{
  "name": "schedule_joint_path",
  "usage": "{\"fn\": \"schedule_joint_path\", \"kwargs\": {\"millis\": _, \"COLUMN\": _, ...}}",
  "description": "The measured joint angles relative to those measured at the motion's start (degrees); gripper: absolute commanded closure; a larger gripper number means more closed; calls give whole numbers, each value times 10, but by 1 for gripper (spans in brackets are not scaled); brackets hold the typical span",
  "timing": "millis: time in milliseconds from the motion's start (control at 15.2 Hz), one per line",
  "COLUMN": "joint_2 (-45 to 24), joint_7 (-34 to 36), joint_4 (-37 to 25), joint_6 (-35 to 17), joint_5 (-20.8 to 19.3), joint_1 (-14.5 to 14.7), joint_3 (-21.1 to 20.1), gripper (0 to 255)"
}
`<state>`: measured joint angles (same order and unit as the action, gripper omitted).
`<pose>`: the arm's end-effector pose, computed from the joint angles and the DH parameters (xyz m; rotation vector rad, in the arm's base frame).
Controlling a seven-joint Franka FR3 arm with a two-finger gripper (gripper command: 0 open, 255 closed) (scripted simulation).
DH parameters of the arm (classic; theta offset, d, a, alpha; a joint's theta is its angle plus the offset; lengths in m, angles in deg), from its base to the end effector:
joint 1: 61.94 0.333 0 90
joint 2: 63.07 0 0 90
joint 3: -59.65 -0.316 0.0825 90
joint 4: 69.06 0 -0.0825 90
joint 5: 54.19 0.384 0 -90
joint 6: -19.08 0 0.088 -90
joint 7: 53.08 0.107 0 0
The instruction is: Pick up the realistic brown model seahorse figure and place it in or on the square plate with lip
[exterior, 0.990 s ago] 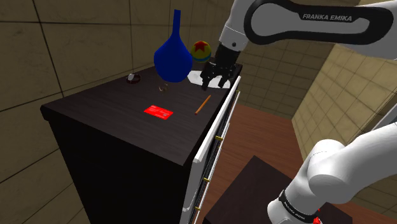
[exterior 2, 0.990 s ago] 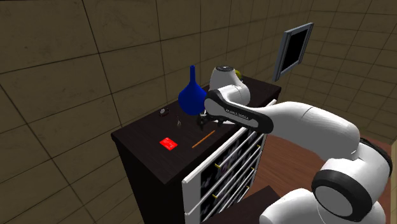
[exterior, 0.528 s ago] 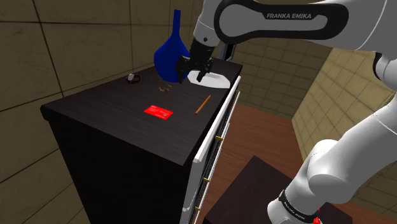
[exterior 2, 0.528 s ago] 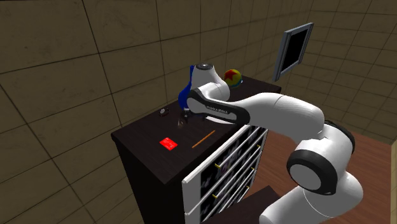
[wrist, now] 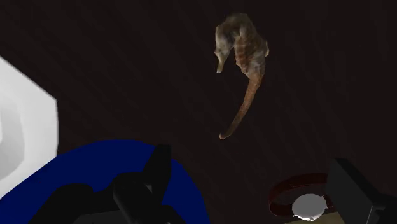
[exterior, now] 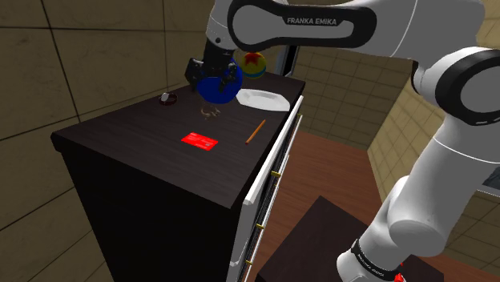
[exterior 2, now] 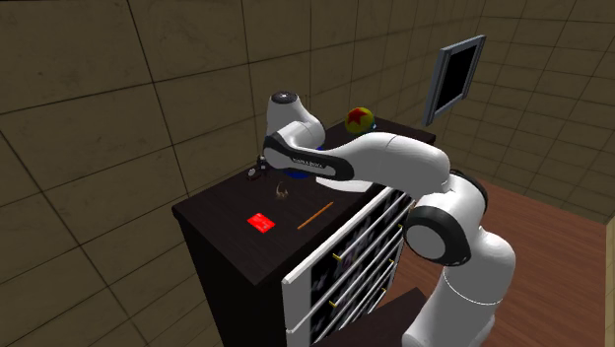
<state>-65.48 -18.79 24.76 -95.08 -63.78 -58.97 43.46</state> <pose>0.5738 0.1849 0.6126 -3.0686 0.3417 -0.5431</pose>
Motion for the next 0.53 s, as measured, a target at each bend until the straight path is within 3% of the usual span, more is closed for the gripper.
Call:
{"fn": "schedule_joint_path", "kwargs": {"millis": 132, "joint_2": -27, "joint_7": 14, "joint_4": -35, "joint_6": 5, "joint_5": -16, "joint_1": 6, "joint_3": -3, "gripper": 0}}
{"fn": "schedule_joint_path", "kwargs": {"millis": 528, "joint_2": -50, "joint_7": 23, "joint_4": -24, "joint_6": -30, "joint_5": -28, "joint_1": 6, "joint_3": -2, "gripper": 0}}
